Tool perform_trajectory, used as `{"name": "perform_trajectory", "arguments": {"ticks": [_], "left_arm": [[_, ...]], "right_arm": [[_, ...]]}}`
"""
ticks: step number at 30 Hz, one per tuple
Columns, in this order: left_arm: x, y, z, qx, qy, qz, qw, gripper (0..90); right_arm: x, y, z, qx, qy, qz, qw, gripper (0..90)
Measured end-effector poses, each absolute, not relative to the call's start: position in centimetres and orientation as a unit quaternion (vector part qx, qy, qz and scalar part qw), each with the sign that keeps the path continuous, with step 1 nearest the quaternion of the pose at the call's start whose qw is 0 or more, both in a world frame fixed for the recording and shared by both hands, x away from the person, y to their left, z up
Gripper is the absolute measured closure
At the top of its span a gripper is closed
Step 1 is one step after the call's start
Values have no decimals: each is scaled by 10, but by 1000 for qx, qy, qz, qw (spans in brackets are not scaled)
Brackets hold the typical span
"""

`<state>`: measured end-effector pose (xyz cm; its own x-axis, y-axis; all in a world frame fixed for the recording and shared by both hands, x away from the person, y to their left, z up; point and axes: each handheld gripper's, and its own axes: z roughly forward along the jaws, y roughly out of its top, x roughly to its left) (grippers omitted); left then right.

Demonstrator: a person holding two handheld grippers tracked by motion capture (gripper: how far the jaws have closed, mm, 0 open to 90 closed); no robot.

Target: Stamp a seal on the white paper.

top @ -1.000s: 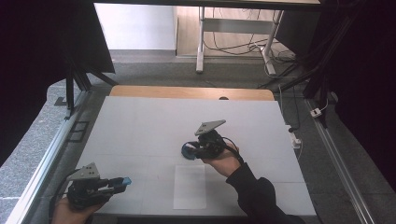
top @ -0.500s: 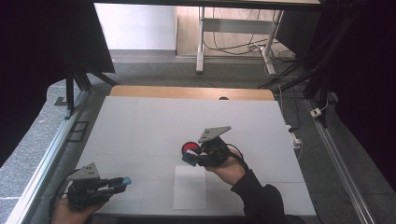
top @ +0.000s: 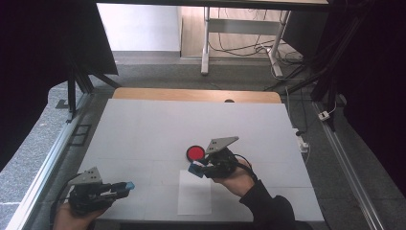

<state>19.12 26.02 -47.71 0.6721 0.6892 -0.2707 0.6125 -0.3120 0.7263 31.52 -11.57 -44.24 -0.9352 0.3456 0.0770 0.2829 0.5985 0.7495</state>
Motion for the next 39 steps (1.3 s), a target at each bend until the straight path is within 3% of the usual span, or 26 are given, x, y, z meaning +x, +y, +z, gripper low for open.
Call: {"name": "perform_trajectory", "arguments": {"ticks": [39], "left_arm": [[192,260,-477,809,403,44,426,682]], "right_arm": [[305,-105,-481,162,924,343,36,708]]}}
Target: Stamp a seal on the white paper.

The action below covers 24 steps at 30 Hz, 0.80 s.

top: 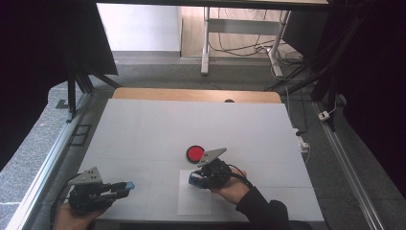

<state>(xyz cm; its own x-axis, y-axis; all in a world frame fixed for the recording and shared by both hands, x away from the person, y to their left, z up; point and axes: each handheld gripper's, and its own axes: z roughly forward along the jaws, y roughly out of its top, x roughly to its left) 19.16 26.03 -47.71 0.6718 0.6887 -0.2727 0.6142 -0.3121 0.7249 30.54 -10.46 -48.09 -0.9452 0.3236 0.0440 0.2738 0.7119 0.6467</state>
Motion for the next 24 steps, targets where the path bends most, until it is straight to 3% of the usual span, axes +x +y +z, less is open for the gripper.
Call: {"name": "perform_trajectory", "arguments": {"ticks": [24], "left_arm": [[192,260,-477,809,403,43,426,682]], "right_arm": [[306,-96,-495,147,935,322,36,708]]}}
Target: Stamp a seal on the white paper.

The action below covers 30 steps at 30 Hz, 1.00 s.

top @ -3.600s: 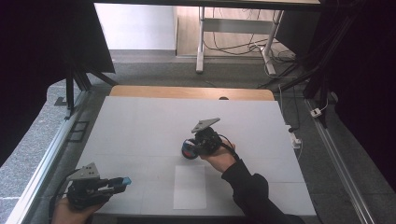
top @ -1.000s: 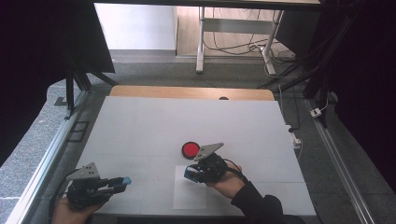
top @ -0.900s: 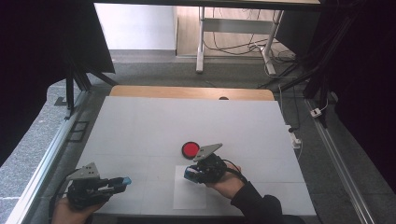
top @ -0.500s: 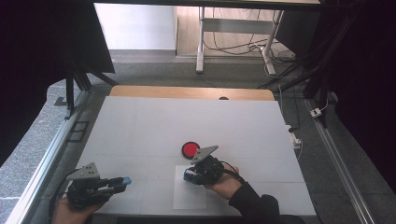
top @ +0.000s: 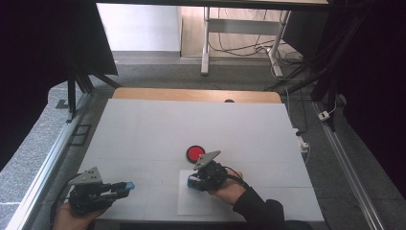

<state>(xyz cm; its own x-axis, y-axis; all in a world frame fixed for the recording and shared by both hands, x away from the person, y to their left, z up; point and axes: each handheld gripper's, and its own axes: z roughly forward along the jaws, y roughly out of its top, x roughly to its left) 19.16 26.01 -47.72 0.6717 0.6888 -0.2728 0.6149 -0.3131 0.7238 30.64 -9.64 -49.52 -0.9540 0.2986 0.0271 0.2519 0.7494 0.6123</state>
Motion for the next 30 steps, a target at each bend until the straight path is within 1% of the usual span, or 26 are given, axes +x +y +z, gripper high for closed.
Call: {"name": "perform_trajectory", "arguments": {"ticks": [5,15,18,30], "left_arm": [[192,260,-477,809,403,44,425,682],[192,260,-477,810,403,43,424,682],[192,260,-477,810,404,43,424,682],[192,260,-477,809,405,42,424,682]], "right_arm": [[307,-97,-496,148,935,322,35,709],[297,-91,-495,129,940,309,70,709],[297,-91,-495,130,939,309,71,710],[309,-100,-498,164,928,334,22,710]]}}
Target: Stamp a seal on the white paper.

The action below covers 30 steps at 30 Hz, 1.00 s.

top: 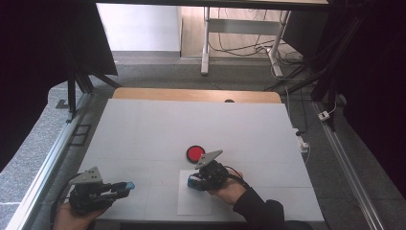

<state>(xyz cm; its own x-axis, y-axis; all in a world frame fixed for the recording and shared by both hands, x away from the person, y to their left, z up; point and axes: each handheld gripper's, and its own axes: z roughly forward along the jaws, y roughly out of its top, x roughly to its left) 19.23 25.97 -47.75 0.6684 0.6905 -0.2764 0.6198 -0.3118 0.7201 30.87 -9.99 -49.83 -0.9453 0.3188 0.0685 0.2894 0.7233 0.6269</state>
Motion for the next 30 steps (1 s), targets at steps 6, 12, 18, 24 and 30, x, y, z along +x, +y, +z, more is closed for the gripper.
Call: {"name": "perform_trajectory", "arguments": {"ticks": [6,12,18,24,30], "left_arm": [[192,260,-478,809,406,41,424,682],[193,260,-478,809,405,41,424,682],[193,259,-478,809,406,42,423,682],[193,260,-478,809,405,40,423,682],[193,260,-478,810,405,40,423,682]], "right_arm": [[312,-102,-499,171,925,339,11,710],[302,-96,-497,149,933,323,48,710],[298,-93,-497,143,936,317,63,710],[305,-98,-498,161,930,330,36,710],[310,-101,-500,180,923,339,12,709]]}}
